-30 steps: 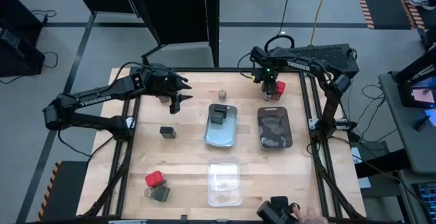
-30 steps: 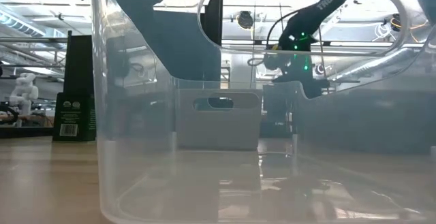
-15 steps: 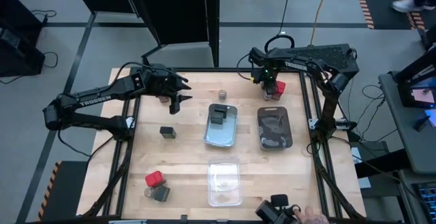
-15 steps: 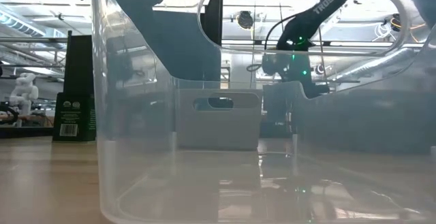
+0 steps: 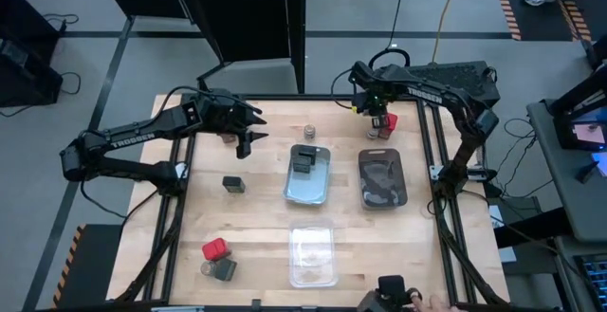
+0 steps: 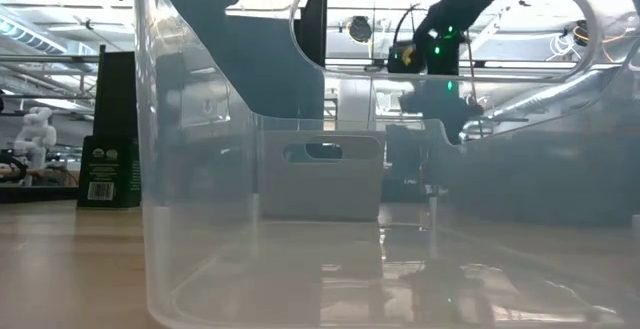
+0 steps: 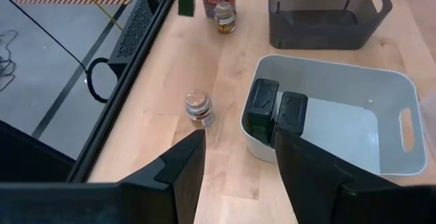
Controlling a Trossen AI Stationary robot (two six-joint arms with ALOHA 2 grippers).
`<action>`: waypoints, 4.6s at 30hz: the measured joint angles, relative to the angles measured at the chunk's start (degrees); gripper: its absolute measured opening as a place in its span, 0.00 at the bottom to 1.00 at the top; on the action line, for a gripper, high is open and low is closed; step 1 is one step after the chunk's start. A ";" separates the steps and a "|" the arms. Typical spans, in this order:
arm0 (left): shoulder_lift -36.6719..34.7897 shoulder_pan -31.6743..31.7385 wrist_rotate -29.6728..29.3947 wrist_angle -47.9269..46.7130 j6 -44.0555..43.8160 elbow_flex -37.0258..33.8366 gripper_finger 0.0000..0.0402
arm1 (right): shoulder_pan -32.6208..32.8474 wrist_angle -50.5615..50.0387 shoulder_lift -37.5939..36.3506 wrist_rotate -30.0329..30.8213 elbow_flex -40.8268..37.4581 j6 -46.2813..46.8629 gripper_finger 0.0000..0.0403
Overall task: Sort spices by type
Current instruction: Put the black spice can into the gray bin
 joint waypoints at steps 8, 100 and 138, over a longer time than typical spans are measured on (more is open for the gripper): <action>0.01 -0.17 3.85 1.20 -1.93 0.00 0.46 | 7.03 -3.74 -4.79 -5.18 4.23 7.84 0.27; 15.02 -10.08 2.24 31.11 -7.60 0.03 0.30 | 25.49 9.52 -24.83 -16.99 -1.04 39.56 0.36; 18.80 -14.71 2.88 77.30 -16.53 -12.15 0.30 | 32.01 96.25 -23.87 -24.93 -34.06 50.69 0.36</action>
